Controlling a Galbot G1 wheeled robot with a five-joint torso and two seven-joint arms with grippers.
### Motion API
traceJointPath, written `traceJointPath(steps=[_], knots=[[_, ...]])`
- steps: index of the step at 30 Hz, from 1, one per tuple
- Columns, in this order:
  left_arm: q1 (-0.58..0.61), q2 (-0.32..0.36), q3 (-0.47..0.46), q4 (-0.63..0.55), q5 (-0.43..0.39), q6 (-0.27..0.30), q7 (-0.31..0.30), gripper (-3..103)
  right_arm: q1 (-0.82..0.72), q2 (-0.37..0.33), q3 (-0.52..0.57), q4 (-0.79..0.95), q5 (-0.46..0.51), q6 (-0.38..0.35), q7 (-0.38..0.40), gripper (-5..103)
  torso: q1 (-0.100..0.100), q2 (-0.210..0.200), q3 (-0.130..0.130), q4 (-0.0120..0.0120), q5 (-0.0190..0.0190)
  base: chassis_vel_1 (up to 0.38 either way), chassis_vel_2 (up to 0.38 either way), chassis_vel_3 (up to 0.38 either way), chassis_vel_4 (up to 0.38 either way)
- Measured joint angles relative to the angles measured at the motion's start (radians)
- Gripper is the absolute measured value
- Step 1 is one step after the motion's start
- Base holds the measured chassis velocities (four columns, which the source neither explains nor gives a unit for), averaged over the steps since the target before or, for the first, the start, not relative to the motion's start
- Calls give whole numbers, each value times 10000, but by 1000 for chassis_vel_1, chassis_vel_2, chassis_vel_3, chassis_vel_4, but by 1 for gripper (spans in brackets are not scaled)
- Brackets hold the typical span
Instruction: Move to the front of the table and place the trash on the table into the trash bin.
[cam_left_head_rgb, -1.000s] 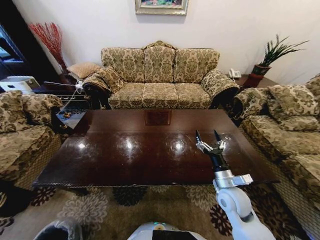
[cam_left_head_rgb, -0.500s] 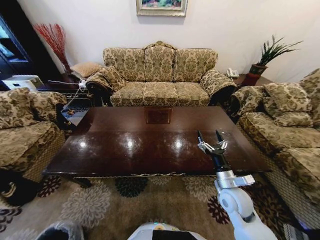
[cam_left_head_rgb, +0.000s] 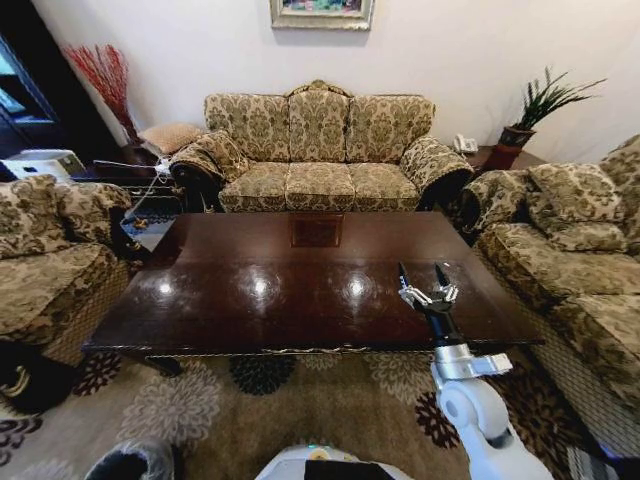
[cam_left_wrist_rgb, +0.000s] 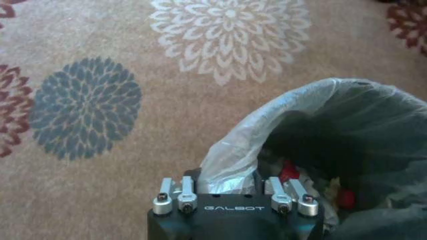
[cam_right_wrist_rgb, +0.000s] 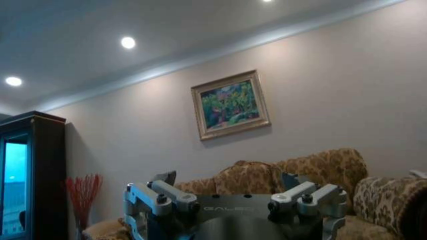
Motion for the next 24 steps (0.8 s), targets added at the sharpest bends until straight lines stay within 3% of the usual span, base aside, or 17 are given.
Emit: traceJointPath(steps=[1, 4, 5, 8, 9, 11, 13, 15, 18, 19, 21, 24], knots=[[0, 0, 0, 0, 0, 0, 0, 51, 0, 0, 0, 0, 0, 0, 0, 100, 0, 0, 0, 0, 0, 0, 0, 0, 0], [446, -140, -94, -158, 614, 56, 786, 67, -41, 69, -13, -60, 18, 100, -29, 100, 1, 0, 0, 0, 4, 0, 0, 0, 0], [446, -140, -94, -158, 614, 56, 786, 67, -41, 69, -13, -60, 18, 100, -29, 100, 1, 0, 0, 0, 4, 0, 0, 0, 0], [986, -224, -267, -303, 1216, 204, 1803, 77, -194, -3, 83, 33, 127, 136, -88, 100, 0, 1, 0, 4, 2, 0, 0, 0, 0], [986, -224, -267, -303, 1216, 204, 1803, 77, -194, -3, 83, 33, 127, 136, -88, 100, 0, 1, 0, 4, 2, 0, 0, 0, 0], [1280, -278, -401, -368, 1578, 116, 2601, 88, -211, -29, 184, 46, 200, 198, -115, 100, -1, 0, -1, 6, -1, 0, 0, 0, 0], [1414, -340, -510, -511, 1627, 54, 2877, 97, -236, 7, 186, 46, 219, 248, -115, 100, 0, 0, 0, 4, 2, 0, 0, 0, 0], [1466, -375, -539, -609, 1629, 18, 2952, 99, -259, 26, 161, 46, 219, 277, -116, 100, 0, 0, 0, 3, 3, 0, 0, 0, 0], [1747, -603, -620, -1611, 1620, -771, 3619, 100, -351, 91, 29, 153, 118, 291, -115, 100, -1, 0, 0, 6, -4, 0, 0, 0, 0], [1747, -603, -620, -1611, 1620, -771, 3619, 100, -351, 91, 29, 153, 118, 291, -115, 100, -1, 0, 0, 6, -4, 0, 0, 0, 0], [2028, -720, -593, -3097, 1917, -2079, 4791, 100, -440, 145, 19, 390, -413, -157, 119, 100, -1, 0, 0, 5, 1, 0, 0, 0, 0], [2135, -740, -554, -3763, 2122, -2556, 5239, 100, -535, 169, 40, 521, -734, -496, 230, 100, 0, 0, 0, 5, 2, 0, 0, 0, 0]])
